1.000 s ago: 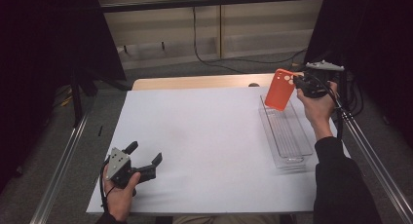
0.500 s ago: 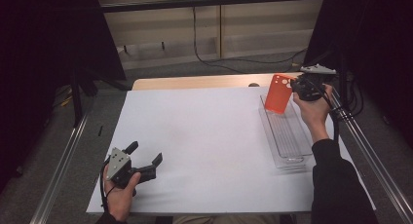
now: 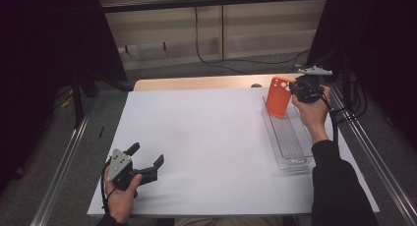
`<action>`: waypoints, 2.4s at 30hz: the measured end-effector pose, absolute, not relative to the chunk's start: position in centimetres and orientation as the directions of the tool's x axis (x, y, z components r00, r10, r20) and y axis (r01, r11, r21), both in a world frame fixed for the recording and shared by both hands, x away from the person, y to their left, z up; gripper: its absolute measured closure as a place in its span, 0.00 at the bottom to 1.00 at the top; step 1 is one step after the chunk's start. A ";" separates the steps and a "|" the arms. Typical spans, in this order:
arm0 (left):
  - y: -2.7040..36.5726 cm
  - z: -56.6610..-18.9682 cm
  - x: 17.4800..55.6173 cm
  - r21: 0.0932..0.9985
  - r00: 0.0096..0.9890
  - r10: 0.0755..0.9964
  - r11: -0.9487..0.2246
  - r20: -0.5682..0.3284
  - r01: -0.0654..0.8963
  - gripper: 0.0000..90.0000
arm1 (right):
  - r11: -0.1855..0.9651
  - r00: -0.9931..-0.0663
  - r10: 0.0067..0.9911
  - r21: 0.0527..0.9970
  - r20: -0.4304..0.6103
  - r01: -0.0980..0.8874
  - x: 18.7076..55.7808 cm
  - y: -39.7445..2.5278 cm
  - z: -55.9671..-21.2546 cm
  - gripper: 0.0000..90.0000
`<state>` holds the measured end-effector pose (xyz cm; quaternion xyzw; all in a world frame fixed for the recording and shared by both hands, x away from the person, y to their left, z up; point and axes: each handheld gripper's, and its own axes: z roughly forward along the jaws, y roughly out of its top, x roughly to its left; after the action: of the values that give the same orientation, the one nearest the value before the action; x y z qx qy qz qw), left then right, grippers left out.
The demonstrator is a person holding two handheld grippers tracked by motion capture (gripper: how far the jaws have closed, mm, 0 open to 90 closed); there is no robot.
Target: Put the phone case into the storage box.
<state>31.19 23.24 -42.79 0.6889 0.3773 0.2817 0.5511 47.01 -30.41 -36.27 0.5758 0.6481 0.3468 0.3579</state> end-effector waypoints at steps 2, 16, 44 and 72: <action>23.2 -42.8 31.2 0.972 0.557 0.830 -0.109 -0.028 0.211 0.05 | 0.100 -0.085 0.994 0.861 -0.067 0.498 47.1 -30.3 -36.2 0.92; 23.1 -42.8 31.2 0.971 0.561 0.827 -0.113 -0.026 0.213 0.05 | 0.048 -0.140 0.989 0.825 0.038 0.563 46.8 -31.0 -35.4 0.91; 22.9 -42.9 31.4 0.968 0.565 0.824 -0.121 -0.025 0.220 0.05 | 0.070 -0.131 0.991 0.794 0.012 0.604 48.7 -30.7 -34.9 0.92; 23.0 -43.0 31.4 0.966 0.567 0.823 -0.127 -0.023 0.223 0.05 | 0.060 -0.162 0.986 0.805 0.045 0.591 50.9 -30.9 -35.4 0.91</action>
<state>31.43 23.04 -42.98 0.6983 0.3747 0.2756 0.5441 50.92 -30.87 -35.37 0.5853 0.6734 0.3568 0.2769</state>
